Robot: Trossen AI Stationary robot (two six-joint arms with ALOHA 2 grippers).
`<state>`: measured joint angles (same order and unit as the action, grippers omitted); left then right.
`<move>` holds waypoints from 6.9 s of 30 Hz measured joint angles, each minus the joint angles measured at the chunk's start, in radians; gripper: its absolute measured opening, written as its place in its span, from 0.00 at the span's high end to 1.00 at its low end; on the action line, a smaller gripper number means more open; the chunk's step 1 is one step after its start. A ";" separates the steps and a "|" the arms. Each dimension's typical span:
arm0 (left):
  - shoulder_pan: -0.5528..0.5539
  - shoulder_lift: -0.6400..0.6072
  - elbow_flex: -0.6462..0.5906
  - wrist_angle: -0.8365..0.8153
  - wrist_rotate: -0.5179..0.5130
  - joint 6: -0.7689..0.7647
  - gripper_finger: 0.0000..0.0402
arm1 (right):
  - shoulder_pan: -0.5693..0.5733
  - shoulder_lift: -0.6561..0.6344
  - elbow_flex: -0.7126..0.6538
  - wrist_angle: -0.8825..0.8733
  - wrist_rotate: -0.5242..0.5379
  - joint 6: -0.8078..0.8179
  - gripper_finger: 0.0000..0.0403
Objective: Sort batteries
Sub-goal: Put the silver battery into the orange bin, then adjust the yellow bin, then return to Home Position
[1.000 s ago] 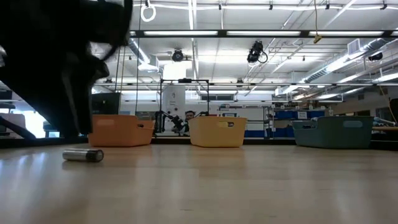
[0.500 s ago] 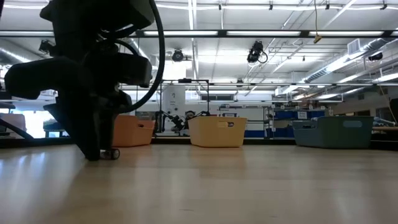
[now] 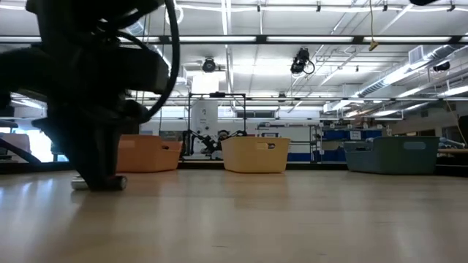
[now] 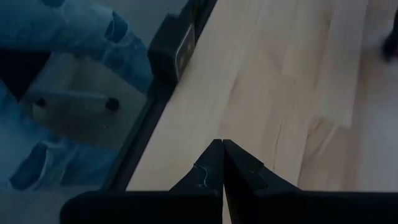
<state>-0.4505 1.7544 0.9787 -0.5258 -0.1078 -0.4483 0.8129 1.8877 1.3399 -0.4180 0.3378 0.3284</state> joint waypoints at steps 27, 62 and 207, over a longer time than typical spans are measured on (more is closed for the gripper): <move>0.483 -0.152 0.386 -0.601 -0.298 -0.053 0.88 | -0.067 0.000 -0.198 -0.113 0.098 0.185 0.98; 1.144 -0.134 0.052 -0.195 -0.161 0.127 0.88 | -0.223 -0.239 -0.385 0.138 0.220 -0.072 0.98; 0.834 -1.340 -0.951 0.949 0.210 0.599 0.90 | -0.872 -1.481 -1.248 0.511 -0.340 -0.399 0.99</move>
<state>0.3831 0.4142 0.0277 0.4229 0.1022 0.1508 -0.0589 0.4069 0.0918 0.0931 -0.0017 -0.0702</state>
